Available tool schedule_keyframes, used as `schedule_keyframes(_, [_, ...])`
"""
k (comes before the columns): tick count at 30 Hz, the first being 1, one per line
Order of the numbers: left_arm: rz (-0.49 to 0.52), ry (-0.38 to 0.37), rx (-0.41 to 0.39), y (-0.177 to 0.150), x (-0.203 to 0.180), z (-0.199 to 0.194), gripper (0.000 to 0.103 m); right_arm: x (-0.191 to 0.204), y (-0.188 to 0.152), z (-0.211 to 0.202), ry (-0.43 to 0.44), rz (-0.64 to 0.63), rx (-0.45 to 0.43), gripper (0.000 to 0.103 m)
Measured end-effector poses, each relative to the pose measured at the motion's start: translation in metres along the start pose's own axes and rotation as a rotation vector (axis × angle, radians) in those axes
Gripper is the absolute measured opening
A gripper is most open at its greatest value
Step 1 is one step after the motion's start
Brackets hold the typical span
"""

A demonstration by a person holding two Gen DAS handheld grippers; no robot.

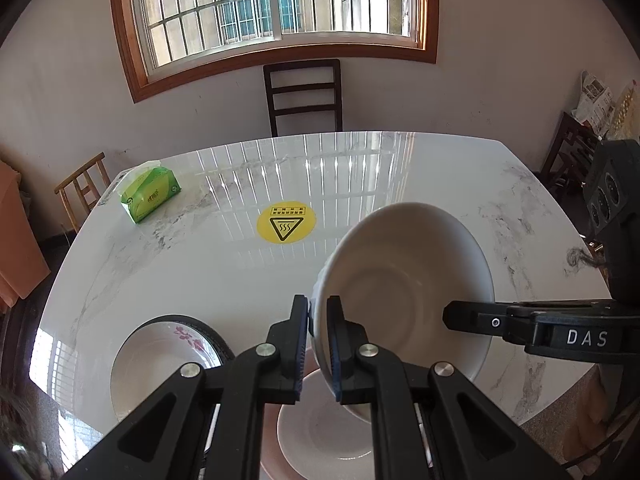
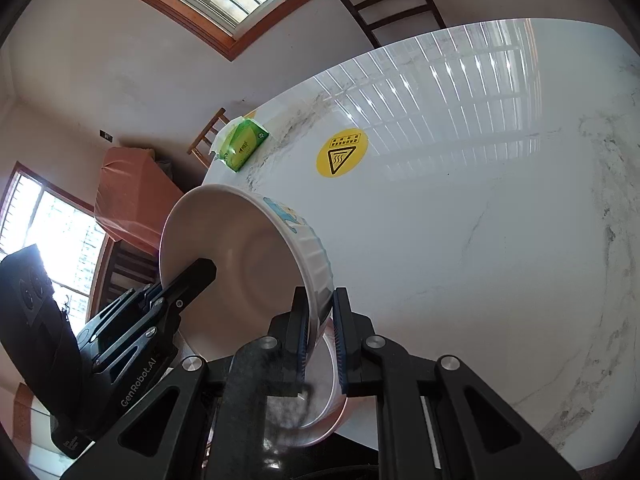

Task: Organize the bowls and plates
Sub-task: 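Carry the Dog bowl with both tools and lower it into the Rabbit bowl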

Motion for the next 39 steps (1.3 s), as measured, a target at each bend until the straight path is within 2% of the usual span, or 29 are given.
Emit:
schedule_keyframes(17, [-0.004,-0.003,0.025,-0.042,-0.003,-0.024,0.010,0.008,-0.045,-0.005,-0.010,-0.010,0.031,0.013])
schedule_keyframes(39, [-0.056,-0.037,0.098,-0.076,0.002,-0.030,0.010,0.014,-0.071,-0.007,-0.035,-0.013,0.059,0.014])
Point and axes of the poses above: each gripper's, at about its wrist camera, not at the fingertips, and z roughly the way its jaws point, x to its left, y to its top, the point moved 6 cm from there along z, roughly the way its jaws point, and after that the axes turned 12 degrees about -y, right-handed, at the moved point
